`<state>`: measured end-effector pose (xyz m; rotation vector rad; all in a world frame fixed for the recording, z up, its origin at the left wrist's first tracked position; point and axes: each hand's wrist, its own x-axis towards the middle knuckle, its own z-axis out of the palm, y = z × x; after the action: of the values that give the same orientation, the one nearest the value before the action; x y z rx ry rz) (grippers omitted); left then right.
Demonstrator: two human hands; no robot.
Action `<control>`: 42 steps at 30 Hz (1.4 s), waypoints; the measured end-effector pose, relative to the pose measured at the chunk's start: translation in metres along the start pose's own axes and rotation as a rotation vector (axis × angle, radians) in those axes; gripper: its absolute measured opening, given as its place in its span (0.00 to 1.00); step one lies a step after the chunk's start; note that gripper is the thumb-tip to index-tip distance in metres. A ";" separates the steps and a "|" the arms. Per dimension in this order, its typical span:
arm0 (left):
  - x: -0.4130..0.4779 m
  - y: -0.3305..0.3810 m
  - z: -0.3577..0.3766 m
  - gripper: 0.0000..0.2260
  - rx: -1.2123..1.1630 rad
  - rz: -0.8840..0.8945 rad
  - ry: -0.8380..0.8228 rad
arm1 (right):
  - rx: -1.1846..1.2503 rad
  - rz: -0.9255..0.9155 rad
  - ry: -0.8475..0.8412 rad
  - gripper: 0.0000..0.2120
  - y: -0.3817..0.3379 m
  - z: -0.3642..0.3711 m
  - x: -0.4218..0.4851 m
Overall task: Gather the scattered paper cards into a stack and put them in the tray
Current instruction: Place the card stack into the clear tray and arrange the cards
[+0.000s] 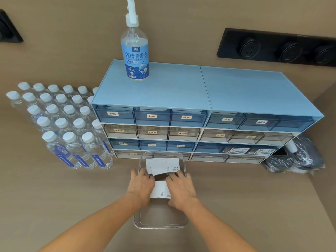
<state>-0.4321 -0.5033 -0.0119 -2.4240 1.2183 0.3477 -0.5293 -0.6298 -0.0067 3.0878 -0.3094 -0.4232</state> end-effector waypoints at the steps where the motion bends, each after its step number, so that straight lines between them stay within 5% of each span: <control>1: 0.000 0.000 -0.001 0.29 0.001 0.004 -0.012 | 0.009 -0.001 -0.002 0.31 0.000 -0.001 0.000; 6: 0.000 -0.007 -0.015 0.42 -0.067 0.031 -0.120 | 0.071 0.018 -0.051 0.40 0.001 -0.007 0.000; 10: 0.003 -0.019 -0.037 0.33 -0.255 0.007 -0.267 | 0.221 0.031 -0.071 0.42 0.009 -0.020 -0.003; 16: 0.012 -0.049 -0.075 0.19 -0.662 -0.161 -0.165 | 0.613 0.140 0.146 0.26 0.020 -0.052 0.007; 20: 0.018 -0.057 -0.087 0.15 -1.019 -0.361 -0.126 | 0.984 0.360 0.109 0.17 0.022 -0.070 0.024; 23: 0.013 -0.052 -0.089 0.26 -1.513 -0.508 -0.265 | 1.157 0.487 -0.057 0.23 0.021 -0.077 0.040; 28: 0.018 -0.042 -0.083 0.33 -1.822 -0.621 -0.388 | 1.344 0.676 -0.183 0.27 0.009 -0.085 0.055; 42: 0.047 -0.037 -0.064 0.32 -1.960 -0.710 -0.308 | 1.410 0.783 -0.166 0.19 0.010 -0.069 0.066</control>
<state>-0.3714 -0.5459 0.0350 -3.4484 -0.8069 2.2804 -0.4504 -0.6533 0.0427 3.4184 -2.6735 -0.5487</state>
